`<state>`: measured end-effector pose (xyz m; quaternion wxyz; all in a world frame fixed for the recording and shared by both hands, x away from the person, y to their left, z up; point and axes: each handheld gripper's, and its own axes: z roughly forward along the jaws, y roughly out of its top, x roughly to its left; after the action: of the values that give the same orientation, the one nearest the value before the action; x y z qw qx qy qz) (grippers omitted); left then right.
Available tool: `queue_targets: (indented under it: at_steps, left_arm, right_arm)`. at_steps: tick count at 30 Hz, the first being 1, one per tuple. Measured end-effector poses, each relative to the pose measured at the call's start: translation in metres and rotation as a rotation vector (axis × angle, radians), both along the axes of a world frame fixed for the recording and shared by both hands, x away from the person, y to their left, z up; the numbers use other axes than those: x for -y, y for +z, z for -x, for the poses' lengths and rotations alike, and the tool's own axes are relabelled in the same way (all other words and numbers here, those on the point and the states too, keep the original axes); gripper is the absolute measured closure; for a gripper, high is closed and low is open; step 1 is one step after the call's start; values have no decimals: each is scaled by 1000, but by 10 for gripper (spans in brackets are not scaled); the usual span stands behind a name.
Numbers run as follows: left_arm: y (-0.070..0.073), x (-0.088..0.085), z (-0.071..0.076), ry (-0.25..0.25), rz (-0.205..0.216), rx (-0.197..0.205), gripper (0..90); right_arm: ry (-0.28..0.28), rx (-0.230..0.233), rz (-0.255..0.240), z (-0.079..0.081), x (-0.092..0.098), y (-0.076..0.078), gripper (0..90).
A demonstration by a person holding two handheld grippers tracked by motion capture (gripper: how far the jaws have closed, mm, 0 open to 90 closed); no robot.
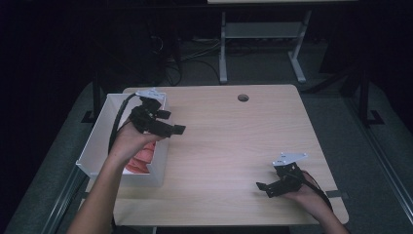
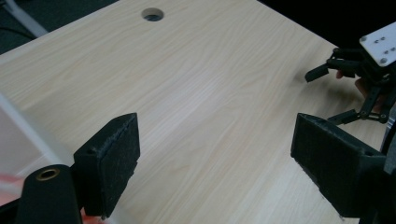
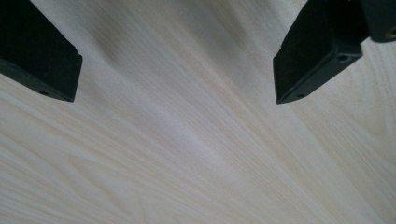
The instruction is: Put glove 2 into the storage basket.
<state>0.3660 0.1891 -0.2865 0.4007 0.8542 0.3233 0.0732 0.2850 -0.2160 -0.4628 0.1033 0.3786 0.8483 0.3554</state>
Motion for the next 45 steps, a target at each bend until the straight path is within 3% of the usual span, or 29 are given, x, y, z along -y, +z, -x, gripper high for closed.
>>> queue_targets:
  at_steps: [7,11,21,29,45]
  left_arm:
    - [-17,34,11,-50,-9,12,152]
    - [-26,44,15,-66,-16,17,152]
    - [-67,74,28,-113,-23,7,152]
    - [-92,87,33,-133,-69,7,151]
    - [-134,100,42,-152,-84,-29,149]
  right_arm:
    - [-3,1,-2,0,0,0,9]
    - [-2,2,-6,0,0,0,9]
    - [0,4,-4,0,0,0,9]
    - [1,7,-2,0,0,-1,9]
    - [7,7,1,0,0,-1,9]
